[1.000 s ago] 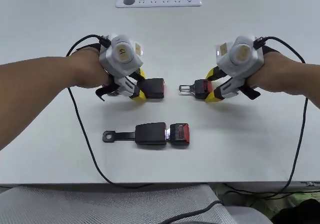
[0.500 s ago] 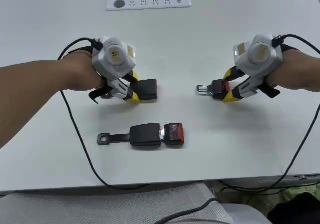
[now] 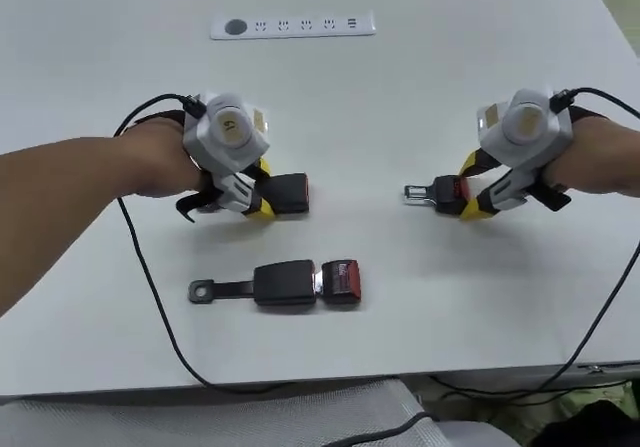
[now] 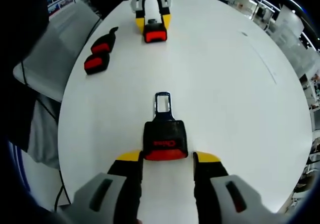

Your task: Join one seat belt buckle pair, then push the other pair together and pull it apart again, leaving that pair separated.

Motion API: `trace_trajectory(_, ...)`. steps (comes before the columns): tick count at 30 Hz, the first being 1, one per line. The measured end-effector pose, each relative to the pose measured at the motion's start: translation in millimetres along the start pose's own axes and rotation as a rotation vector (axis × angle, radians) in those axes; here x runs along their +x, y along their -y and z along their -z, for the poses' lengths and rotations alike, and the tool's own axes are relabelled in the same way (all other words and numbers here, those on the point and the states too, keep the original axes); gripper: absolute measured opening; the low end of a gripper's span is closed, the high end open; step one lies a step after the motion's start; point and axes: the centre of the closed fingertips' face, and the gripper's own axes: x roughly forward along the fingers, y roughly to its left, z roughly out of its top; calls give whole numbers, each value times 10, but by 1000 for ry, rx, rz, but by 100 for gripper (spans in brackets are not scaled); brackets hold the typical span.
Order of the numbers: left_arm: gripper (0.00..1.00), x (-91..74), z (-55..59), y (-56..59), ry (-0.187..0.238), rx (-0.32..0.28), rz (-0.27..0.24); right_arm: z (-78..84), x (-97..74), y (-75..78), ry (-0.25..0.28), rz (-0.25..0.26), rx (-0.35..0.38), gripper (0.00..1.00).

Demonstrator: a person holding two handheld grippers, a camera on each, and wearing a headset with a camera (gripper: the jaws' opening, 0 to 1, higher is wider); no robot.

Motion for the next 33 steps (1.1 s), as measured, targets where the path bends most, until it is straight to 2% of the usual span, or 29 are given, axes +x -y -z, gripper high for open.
trace_trajectory(2, 33, -3, -3, 4, -7, 0, -8, -1, -6, 3, -7, 15, 2, 44)
trace_trajectory(4, 33, -12, -12, 14, -7, 28, -22, 5, -15, -6, -12, 30, 10, 44)
trace_trajectory(6, 34, -21, -12, 15, -9, 19, -39, 11, -26, -12, -10, 47, 17, 44)
trace_trajectory(10, 37, -74, 41, 6, -27, 26, -98, 30, -62, -13, 2, 127, 49, 45)
trace_trajectory(12, 42, -126, 67, 0, -22, 2, -132, 43, -92, -5, 14, 183, 77, 46)
trace_trajectory(15, 46, -250, 76, -7, -1, -11, -181, 88, -136, -45, 15, 233, 92, 54)
trace_trajectory(17, 48, -331, 87, 26, 9, -24, -202, 102, -166, -82, 26, 263, 127, 59)
trace_trajectory(21, 52, -500, 126, 159, 50, -63, -242, 31, -264, -228, 84, 304, 163, 66)
trace_trajectory(23, 54, -567, 157, 248, 70, -83, -254, -42, -311, -310, 128, 317, 186, 69)
trace_trajectory(25, 58, -631, 185, 346, 87, -98, -263, -137, -358, -370, 193, 333, 244, 72)
trace_trajectory(27, 64, -714, 218, 432, 103, -124, -284, -253, -386, -495, 254, 301, 275, 75)
trace_trajectory(28, 67, -751, 231, 466, 112, -142, -294, -301, -427, -529, 278, 312, 281, 76)
trace_trajectory(33, 74, -978, 435, 692, 146, -249, -340, -392, -535, -674, 327, 324, 315, 87)
